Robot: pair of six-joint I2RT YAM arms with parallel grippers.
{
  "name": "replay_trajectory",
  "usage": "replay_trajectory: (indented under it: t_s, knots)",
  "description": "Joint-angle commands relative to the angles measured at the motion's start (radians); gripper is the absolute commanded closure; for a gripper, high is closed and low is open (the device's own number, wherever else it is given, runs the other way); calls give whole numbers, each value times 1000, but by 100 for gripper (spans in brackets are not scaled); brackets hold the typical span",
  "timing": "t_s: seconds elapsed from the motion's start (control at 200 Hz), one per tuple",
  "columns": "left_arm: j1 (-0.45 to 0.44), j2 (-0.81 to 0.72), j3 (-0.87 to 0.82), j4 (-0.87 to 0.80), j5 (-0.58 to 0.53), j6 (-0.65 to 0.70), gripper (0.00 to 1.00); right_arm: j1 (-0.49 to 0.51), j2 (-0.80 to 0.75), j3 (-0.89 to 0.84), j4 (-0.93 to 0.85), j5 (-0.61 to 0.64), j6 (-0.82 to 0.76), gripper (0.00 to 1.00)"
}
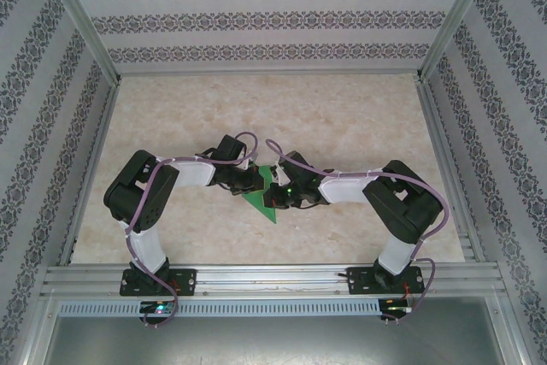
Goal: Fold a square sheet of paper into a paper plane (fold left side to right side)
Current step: Fourth fold the wing at the center of the table.
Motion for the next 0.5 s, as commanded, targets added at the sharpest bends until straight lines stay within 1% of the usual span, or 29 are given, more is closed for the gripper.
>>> replay_trajectory:
  t_s: [0.0, 0.345, 0.495]
  knots:
    - [-2, 20, -1, -69, -78, 15, 100, -14, 27, -22, -25, 16, -18, 100]
    - [-2, 7, 1, -65, -72, 15, 100, -17, 51, -69, -29, 17, -14, 100]
    - [0, -23, 13, -66, -62, 14, 99, -18, 57, -82, -38, 23, -14, 100]
